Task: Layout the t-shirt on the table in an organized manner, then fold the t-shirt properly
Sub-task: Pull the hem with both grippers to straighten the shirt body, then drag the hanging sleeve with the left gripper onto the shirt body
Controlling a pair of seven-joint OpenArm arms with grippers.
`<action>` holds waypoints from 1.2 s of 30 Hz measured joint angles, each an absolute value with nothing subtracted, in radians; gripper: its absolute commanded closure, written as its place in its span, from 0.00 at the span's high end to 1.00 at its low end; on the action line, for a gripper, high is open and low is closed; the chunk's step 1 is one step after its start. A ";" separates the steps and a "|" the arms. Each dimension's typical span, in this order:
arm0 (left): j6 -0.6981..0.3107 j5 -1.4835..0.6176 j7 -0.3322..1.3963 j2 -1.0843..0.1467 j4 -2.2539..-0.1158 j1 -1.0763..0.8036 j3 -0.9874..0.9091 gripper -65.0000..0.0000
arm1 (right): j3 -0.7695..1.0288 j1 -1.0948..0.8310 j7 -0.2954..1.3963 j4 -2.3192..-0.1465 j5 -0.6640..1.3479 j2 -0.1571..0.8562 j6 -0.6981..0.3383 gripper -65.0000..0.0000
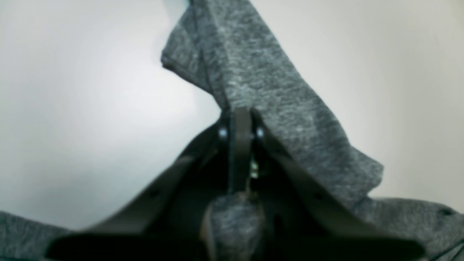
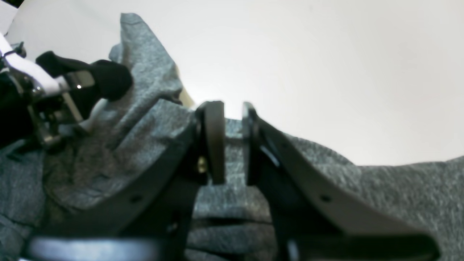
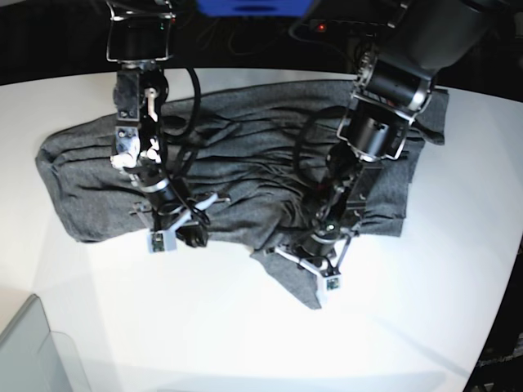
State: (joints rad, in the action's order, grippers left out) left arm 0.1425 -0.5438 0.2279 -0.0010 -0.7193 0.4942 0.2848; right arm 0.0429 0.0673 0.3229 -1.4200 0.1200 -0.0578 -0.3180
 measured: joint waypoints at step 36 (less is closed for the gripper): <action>0.146 -0.544 0.229 -0.002 -1.017 0.533 -0.010 0.00 | 0.046 0.077 0.326 -1.359 0.119 -0.003 -0.318 0.11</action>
